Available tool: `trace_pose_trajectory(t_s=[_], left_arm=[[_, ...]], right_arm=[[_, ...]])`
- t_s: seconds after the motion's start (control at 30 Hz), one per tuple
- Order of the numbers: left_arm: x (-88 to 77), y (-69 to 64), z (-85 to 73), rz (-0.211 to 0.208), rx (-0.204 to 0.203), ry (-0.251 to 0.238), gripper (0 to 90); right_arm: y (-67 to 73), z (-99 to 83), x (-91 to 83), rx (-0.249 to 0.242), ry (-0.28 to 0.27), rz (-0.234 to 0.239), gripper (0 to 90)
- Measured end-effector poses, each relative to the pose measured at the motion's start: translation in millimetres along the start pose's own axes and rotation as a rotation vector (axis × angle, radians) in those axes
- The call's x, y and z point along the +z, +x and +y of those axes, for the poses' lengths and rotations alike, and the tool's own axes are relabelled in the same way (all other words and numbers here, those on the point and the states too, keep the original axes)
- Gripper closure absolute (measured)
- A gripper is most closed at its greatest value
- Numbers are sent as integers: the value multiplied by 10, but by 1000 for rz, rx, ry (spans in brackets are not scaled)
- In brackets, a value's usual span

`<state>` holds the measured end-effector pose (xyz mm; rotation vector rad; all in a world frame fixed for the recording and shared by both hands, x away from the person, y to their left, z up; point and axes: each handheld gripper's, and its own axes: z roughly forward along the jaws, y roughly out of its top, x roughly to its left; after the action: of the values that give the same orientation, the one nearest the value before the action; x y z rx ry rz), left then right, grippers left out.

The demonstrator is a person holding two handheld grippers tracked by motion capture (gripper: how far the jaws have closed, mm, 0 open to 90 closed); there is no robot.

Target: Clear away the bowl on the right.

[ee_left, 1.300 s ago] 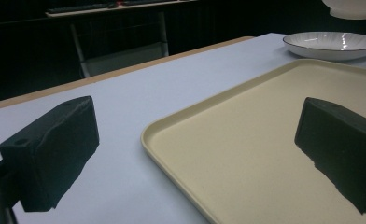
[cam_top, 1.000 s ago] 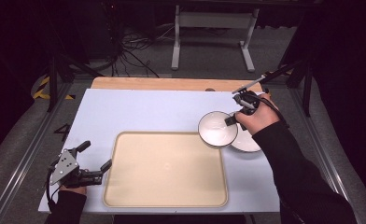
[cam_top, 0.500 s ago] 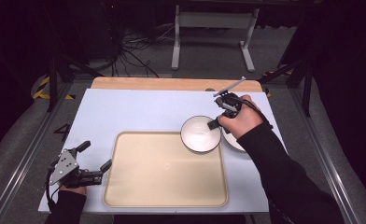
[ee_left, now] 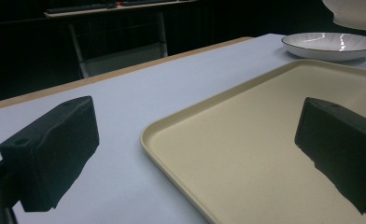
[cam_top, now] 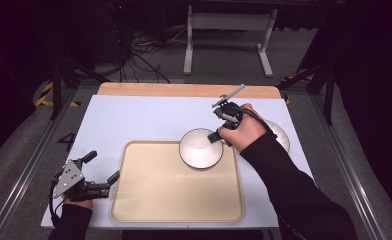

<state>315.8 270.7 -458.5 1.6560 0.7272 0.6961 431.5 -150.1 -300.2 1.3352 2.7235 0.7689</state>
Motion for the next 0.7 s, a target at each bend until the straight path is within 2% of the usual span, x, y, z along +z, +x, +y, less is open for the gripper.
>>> trace_pose_trajectory(t_s=[0.4,0.7], left_arm=[[0,2,-1,0,-3,-1,3],[1,6,-4,2,-7,-6,3]], right_arm=[[150,77,98,-23,-9,43,818],[195,78,320,-31,-6,69,817]])
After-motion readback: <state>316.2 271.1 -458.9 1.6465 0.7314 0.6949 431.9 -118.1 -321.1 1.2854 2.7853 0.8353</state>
